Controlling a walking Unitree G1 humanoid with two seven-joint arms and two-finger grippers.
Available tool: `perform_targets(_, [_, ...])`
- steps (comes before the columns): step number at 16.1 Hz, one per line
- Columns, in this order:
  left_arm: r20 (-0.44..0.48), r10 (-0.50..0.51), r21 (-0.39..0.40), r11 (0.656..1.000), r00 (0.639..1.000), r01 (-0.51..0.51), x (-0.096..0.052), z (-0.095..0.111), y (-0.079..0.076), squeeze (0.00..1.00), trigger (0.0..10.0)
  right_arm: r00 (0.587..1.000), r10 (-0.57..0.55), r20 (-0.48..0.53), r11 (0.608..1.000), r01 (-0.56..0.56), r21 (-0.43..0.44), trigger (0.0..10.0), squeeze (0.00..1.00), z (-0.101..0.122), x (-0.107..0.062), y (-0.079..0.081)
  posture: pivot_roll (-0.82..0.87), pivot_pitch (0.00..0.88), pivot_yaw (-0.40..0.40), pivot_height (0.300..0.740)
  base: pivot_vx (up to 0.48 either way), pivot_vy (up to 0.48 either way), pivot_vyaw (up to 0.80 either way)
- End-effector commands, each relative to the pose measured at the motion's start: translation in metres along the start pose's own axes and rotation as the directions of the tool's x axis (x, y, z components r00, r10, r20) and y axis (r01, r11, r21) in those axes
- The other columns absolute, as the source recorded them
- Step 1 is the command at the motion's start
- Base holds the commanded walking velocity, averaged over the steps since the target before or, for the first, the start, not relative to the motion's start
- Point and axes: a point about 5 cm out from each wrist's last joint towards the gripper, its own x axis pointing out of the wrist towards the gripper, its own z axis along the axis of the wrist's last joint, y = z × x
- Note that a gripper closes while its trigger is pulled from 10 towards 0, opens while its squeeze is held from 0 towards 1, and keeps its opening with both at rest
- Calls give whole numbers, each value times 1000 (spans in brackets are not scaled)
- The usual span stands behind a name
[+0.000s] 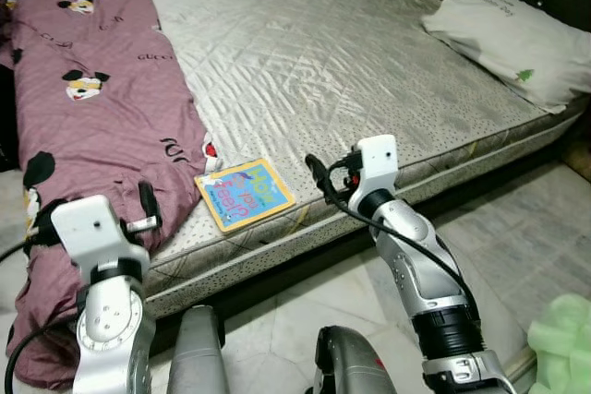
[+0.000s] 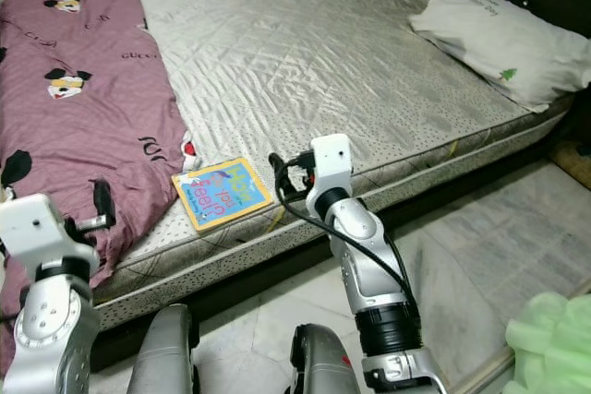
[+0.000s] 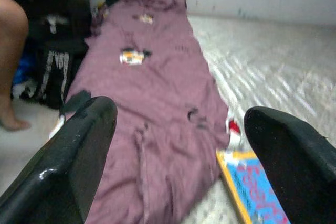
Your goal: Clean up the room
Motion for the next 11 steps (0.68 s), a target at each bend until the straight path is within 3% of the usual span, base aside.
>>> perform_targets(1, [-15,-23,3,1000,1000,23,-4,0,-2,0,10000,1000,-6,-14,1000,6,-23,10000,0,0,-3,-2,28,59,-87,625,0,0,0])
perform_targets(4, [-33,-64,22,998,997,64,-10,-1,-7,0,10000,999,-31,-32,996,29,-81,10000,0,-3,-7,-3,30,77,-85,625,0,0,0])
perform_targets(5, [-34,-114,61,991,993,116,-15,0,-10,0,10000,997,-48,57,996,52,-70,10000,0,6,-11,-2,31,93,-80,625,0,0,0])
perform_targets(6, [-35,-129,76,989,991,131,-15,-1,-9,0,10000,995,-53,81,996,59,-74,10000,0,9,-12,-3,31,93,-80,625,0,0,0])
perform_targets(7, [-44,-133,95,986,990,137,-15,-4,-5,0,10000,991,-48,122,997,55,-55,10000,0,14,-14,-4,29,97,-75,625,0,0,0])
perform_targets(8, [-63,-126,172,976,990,135,-13,-11,6,0,10000,989,-40,139,999,37,23,10000,0,13,-19,-8,22,98,-70,625,0,0,0])
perform_targets(11, [-71,-105,168,979,992,115,-14,-16,12,0,10000,995,-40,96,999,37,33,10000,0,-2,-25,-6,24,86,-60,625,0,0,0])
